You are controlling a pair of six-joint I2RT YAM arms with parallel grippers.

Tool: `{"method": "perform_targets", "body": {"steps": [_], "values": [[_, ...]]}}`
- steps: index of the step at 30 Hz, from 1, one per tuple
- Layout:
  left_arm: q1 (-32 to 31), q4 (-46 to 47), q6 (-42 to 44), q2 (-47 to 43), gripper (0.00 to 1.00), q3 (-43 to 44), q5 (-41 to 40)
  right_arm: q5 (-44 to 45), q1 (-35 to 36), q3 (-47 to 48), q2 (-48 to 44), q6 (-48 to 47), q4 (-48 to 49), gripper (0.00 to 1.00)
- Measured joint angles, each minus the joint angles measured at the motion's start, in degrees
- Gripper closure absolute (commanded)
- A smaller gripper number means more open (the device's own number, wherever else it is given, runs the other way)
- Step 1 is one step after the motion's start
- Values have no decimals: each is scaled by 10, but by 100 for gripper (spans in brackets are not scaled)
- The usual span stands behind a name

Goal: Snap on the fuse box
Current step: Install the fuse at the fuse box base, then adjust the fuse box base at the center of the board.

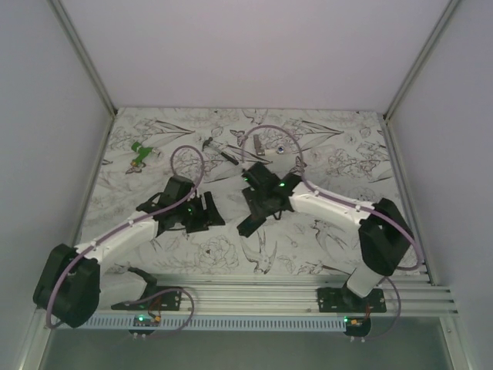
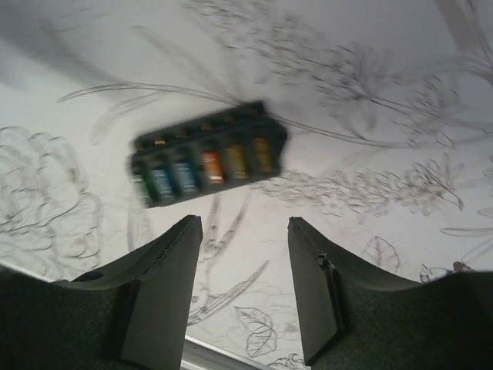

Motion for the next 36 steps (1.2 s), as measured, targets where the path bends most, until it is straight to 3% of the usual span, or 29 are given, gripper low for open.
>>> {"method": "perform_targets", "body": {"steps": [6, 14, 24, 31, 36], "values": [[-48, 2, 7, 66, 35, 57, -2, -61, -115, -135, -72, 26, 90, 45], [-96, 2, 26, 172, 37, 130, -2, -163, -193, -225, -99, 65, 204, 44], [-128, 20, 30, 283, 41, 198, 26, -229, -196, -228, -22, 98, 293, 46], [-131, 39, 12, 296, 40, 198, 50, -289, -196, -191, 40, 107, 335, 47], [-131, 52, 3, 298, 36, 198, 52, -283, -196, -153, 62, 100, 325, 41]]}}
